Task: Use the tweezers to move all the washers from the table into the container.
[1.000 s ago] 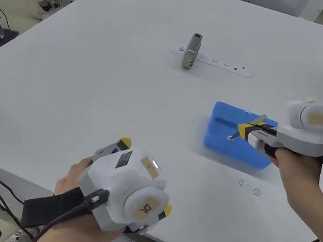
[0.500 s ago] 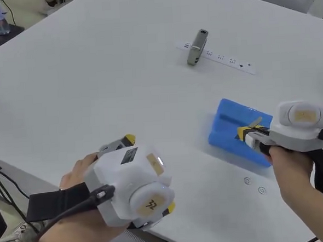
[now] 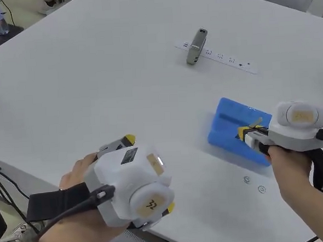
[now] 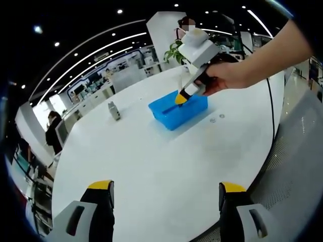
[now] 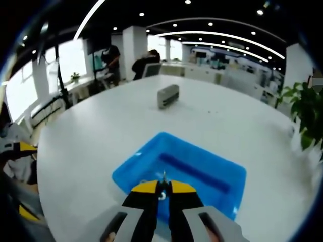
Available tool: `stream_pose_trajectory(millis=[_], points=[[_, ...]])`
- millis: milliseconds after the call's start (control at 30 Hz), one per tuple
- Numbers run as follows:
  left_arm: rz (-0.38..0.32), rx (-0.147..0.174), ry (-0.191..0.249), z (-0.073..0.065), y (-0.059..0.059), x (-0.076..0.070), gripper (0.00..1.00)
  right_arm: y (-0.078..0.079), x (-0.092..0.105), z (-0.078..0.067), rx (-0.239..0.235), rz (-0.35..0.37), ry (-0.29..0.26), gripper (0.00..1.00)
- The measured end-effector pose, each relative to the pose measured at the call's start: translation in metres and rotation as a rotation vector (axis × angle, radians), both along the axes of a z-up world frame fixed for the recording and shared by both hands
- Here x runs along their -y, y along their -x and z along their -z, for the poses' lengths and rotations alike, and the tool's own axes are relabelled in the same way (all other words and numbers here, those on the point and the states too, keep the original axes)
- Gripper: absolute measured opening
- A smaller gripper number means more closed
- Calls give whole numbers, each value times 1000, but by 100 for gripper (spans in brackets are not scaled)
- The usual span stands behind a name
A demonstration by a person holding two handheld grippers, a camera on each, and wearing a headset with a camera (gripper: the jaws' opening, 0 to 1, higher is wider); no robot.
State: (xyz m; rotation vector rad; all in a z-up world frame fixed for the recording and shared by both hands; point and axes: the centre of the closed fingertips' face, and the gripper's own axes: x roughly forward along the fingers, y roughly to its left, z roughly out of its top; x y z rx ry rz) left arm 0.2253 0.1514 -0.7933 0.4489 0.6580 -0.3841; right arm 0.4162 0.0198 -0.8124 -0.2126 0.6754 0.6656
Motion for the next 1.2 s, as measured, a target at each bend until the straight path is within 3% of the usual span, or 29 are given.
stream_pose_trajectory(millis=[133, 333, 533, 767, 900, 1200], points=[[2, -2, -4, 1, 0, 0, 87, -2, 3, -8, 8, 30, -39, 4], [10, -3, -9, 1, 1, 1, 87, 3, 5, -24, 51, 5, -36, 3], [11, -4, -11, 1, 1, 1, 87, 18, 7, -53, 106, -36, -47, 3], [10, -5, -15, 2, 1, 1, 87, 31, 16, -71, 122, -47, -86, 3], [10, -6, -17, 2, 1, 1, 87, 38, 23, -73, 97, -33, -118, 3], [8, -2, -18, 1, 1, 0, 87, 58, 33, -60, 61, -27, -104, 3]])
